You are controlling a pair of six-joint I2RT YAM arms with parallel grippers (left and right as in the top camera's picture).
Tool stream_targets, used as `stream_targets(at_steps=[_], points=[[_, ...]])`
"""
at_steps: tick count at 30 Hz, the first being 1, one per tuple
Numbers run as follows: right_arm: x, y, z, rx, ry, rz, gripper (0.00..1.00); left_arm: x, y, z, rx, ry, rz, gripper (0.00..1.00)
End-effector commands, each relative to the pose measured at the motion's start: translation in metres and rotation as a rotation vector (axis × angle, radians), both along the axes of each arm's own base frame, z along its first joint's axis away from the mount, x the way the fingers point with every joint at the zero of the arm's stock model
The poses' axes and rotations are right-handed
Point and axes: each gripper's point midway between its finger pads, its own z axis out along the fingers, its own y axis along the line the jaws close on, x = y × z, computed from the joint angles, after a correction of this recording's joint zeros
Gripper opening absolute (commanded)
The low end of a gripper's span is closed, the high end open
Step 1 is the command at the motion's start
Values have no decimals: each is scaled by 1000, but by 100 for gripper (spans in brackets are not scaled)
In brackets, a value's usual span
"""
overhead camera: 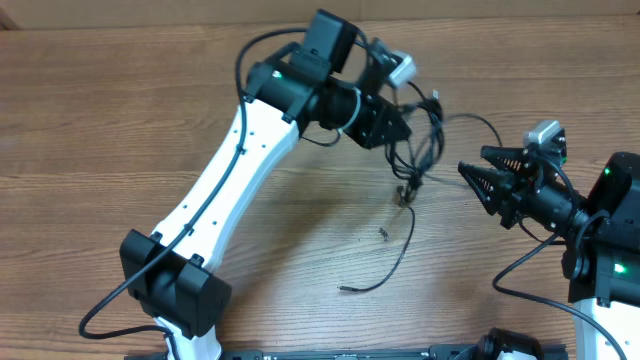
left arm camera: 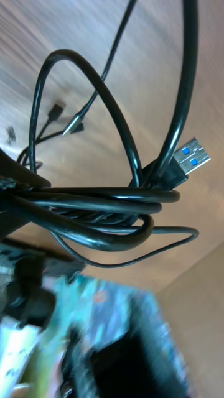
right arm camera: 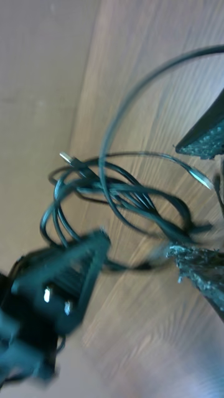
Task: Untangle cables
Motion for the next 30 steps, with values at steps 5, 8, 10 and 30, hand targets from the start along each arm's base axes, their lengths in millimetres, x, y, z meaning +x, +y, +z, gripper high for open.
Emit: stream_targets(at_steps=[5, 8, 10, 30], points=[[10, -11, -4, -62, -6, -51, 49, -28, -18, 27, -174, -43, -204, 4], [14, -12, -10, -56, 17, -49, 49, -35, -20, 33, -212, -25, -234, 4], [15, -10, -12, -42, 28, -35, 49, -37, -22, 34, -216, -26, -241, 4], [8, 6, -3, 30, 5, 74, 51, -27, -25, 20, -130, -85, -192, 4]])
